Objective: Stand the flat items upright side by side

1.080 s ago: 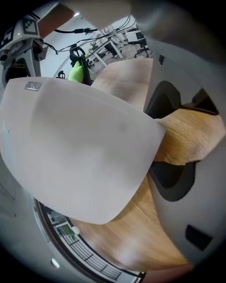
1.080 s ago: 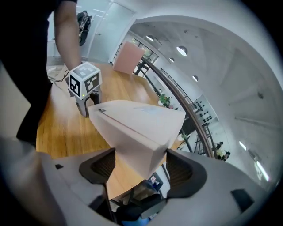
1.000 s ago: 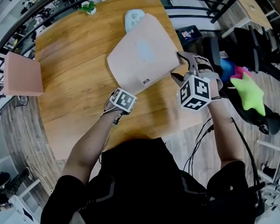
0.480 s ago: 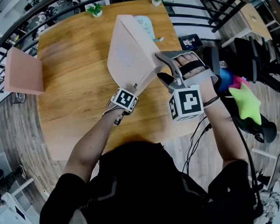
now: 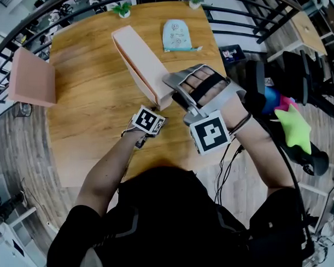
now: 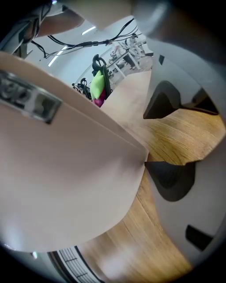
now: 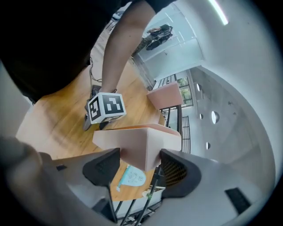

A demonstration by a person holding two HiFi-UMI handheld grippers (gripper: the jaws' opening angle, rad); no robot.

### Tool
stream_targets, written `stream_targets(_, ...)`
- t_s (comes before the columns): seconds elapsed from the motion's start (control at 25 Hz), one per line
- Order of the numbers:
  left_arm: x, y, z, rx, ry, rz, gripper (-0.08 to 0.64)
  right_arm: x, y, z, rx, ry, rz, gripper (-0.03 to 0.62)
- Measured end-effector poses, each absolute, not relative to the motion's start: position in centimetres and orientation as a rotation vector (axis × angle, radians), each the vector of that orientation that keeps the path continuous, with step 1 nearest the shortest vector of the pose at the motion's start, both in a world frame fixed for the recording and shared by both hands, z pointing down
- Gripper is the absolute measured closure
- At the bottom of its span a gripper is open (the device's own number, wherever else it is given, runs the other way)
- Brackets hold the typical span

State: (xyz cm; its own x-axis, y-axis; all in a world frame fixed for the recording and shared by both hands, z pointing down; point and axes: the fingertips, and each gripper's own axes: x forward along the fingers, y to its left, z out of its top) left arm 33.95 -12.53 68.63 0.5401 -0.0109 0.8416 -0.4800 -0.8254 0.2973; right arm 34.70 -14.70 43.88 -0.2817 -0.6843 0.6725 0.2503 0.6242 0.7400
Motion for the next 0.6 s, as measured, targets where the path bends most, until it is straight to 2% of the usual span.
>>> stream_targets(0.6, 30.7, -12.0, 61.1, 2.417, -0.476, 1.028, 0.244, 35.0, -16.4, 43.1, 0.536, -1.713, -0.851, 0.281)
